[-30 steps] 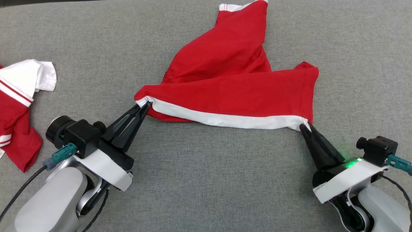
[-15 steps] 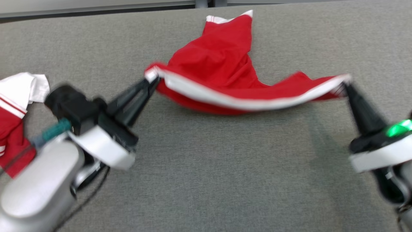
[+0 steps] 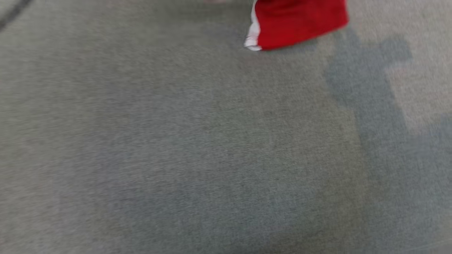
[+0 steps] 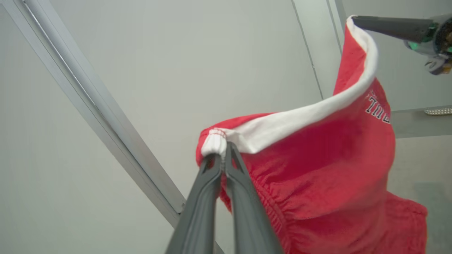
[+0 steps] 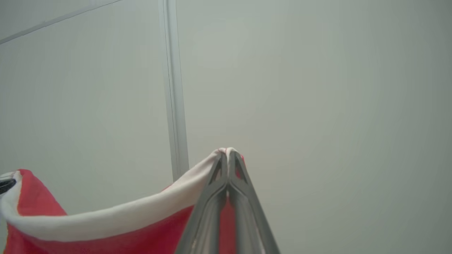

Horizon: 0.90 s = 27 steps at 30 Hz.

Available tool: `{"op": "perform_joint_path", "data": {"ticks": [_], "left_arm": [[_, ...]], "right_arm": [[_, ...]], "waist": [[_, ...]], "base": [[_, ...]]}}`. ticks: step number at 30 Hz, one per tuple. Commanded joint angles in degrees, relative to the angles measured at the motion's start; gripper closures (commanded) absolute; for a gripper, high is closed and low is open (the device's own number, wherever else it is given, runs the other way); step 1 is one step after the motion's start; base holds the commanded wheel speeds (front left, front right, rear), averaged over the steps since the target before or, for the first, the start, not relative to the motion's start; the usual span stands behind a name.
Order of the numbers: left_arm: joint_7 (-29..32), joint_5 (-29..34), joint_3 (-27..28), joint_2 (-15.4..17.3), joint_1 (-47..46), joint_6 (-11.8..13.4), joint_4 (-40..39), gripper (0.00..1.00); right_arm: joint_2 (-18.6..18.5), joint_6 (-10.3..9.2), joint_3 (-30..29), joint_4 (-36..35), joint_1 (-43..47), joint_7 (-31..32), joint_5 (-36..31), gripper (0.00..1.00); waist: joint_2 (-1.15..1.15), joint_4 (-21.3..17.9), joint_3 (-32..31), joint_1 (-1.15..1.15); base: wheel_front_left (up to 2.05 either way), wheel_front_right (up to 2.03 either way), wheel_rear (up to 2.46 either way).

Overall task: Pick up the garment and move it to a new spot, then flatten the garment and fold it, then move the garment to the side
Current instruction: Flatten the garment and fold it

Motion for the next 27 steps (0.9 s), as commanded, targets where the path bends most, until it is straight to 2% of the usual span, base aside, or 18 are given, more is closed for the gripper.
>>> {"op": "perform_joint_path", "data": {"ticks": [1,4,7,10,12,16,19,23,27], "left_arm": [[-1.4,0.8,-0.7,-0.7,-2.2,0.0,2.4,1.0],[-6.9,3.1,-3.0,-3.7,-9.5,0.0,10.8,1.0],[-11.9,7.5,-4.4,-6.6,-15.6,0.0,18.0,1.0],[-13.5,11.2,-1.7,-9.0,-18.8,1.6,20.6,1.0],[-13.5,14.5,1.4,-9.1,-17.8,2.2,16.6,1.0],[-13.5,19.1,6.0,-5.9,-5.7,1.5,6.5,1.0],[-13.5,21.0,6.8,-3.1,6.9,0.6,-0.1,1.0],[-13.5,23.4,4.1,1.4,25.6,0.1,-5.1,1.0],[-13.5,24.0,2.5,4.1,42.1,0.1,-8.1,1.0]], "right_arm": [[1.3,0.0,-0.2,1.6,-1.9,-1.2,-1.0,1.0],[4.6,0.0,-2.6,7.5,-9.5,-4.4,-5.1,1.0],[6.9,0.0,-5.4,9.0,-14.3,-5.5,-9.9,1.0],[8.4,0.0,-9.8,2.0,-15.5,-5.6,-14.5,1.0],[8.8,0.0,-10.2,-2.3,-12.7,-5.4,-16.5,1.0],[8.0,0.0,-8.7,-9.6,-3.0,-5.4,-18.3,1.0],[6.7,-0.03,-5.5,-12.9,9.2,-5.4,-18.4,1.0],[5.4,-0.03,-2.5,-14.9,25.5,-5.5,-17.6,1.0],[4.5,-0.01,-1.6,-15.9,39.7,-5.5,-16.3,1.0]], "waist": [[0.0,-4.1,4.4,0.0],[0.0,-5.4,6.1,0.0],[0.0,-5.6,7.8,0.0],[0.0,-4.7,9.9,0.0],[0.0,-3.8,11.2,0.0],[0.0,-2.0,11.1,0.0],[0.0,-1.0,9.3,0.0],[0.0,-0.4,6.3,0.0],[0.0,-0.4,3.0,0.0]], "base": [[0.0,0.0,0.0],[0.0,0.0,0.0],[0.0,0.0,0.0],[0.0,0.0,0.0],[0.0,0.0,0.0],[0.0,0.0,0.0],[0.0,0.0,0.0],[0.0,0.0,0.0],[0.0,0.0,0.0]]}}
